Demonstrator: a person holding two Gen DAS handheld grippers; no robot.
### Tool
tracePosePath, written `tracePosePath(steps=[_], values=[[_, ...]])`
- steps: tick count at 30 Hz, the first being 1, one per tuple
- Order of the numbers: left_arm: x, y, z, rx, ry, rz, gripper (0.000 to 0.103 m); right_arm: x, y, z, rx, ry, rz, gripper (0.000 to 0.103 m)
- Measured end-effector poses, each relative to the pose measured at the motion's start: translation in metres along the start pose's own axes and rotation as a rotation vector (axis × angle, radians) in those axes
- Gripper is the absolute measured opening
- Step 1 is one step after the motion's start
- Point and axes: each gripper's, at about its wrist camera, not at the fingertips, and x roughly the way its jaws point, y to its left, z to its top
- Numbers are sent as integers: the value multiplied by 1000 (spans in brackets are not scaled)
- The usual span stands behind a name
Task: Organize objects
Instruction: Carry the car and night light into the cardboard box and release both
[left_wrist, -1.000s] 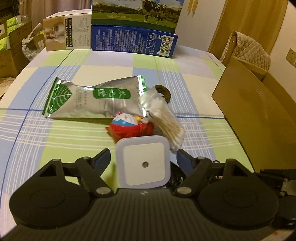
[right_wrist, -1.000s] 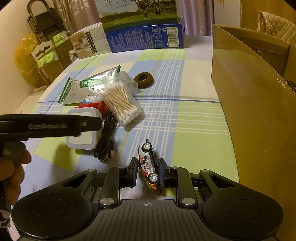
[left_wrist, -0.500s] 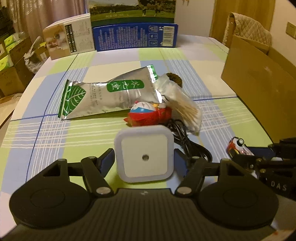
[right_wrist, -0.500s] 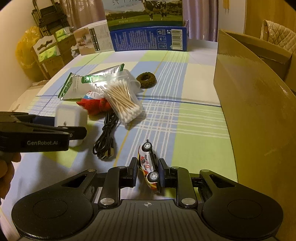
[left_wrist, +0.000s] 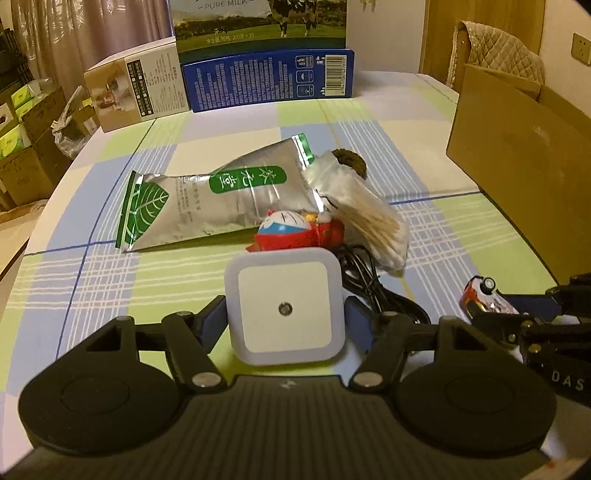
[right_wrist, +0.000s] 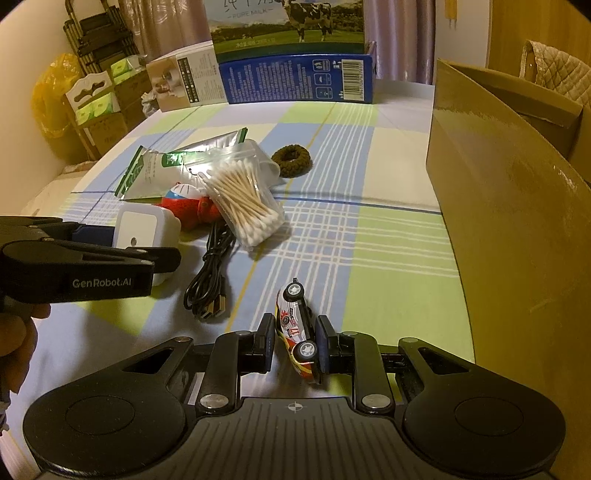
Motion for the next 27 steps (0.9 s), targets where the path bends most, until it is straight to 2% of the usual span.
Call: tracePosePath(steps=[6,15,22,27], values=[[-9,5,1,-11,17,0,61,0,2,-1,-15,-3,-13,20],[-53,9,-4,-28,7,-5,61,-20,6,-1,-28,-36,-29,19],[-91,-2,-6,-39,-13,-35,61,-66,14,-2,10,-87,-29,19],[-120,-22,9,-23,-58,-75,61,-119,6,11,34,-173,-55,19]])
